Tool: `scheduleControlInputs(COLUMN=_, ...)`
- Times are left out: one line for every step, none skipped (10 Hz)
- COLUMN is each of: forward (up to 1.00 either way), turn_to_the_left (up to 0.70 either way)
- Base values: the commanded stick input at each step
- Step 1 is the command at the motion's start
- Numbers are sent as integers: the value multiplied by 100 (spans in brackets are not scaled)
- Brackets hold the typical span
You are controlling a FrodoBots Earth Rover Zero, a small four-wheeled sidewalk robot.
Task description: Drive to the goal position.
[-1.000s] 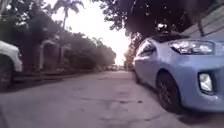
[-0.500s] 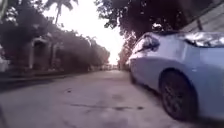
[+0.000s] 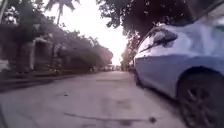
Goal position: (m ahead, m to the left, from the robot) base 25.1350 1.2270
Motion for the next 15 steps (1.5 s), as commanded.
scheduleControlInputs(forward=70, turn_to_the_left=-22)
scheduleControlInputs(forward=70, turn_to_the_left=-35)
scheduleControlInputs(forward=70, turn_to_the_left=-35)
scheduleControlInputs(forward=70, turn_to_the_left=-35)
scheduleControlInputs(forward=70, turn_to_the_left=-24)
scheduleControlInputs(forward=70, turn_to_the_left=-1)
scheduleControlInputs(forward=70, turn_to_the_left=0)
scheduleControlInputs(forward=70, turn_to_the_left=0)
scheduleControlInputs(forward=70, turn_to_the_left=0)
scheduleControlInputs(forward=70, turn_to_the_left=0)
scheduleControlInputs(forward=70, turn_to_the_left=0)
scheduleControlInputs(forward=70, turn_to_the_left=0)
scheduleControlInputs(forward=70, turn_to_the_left=0)
scheduleControlInputs(forward=70, turn_to_the_left=0)
scheduleControlInputs(forward=70, turn_to_the_left=0)
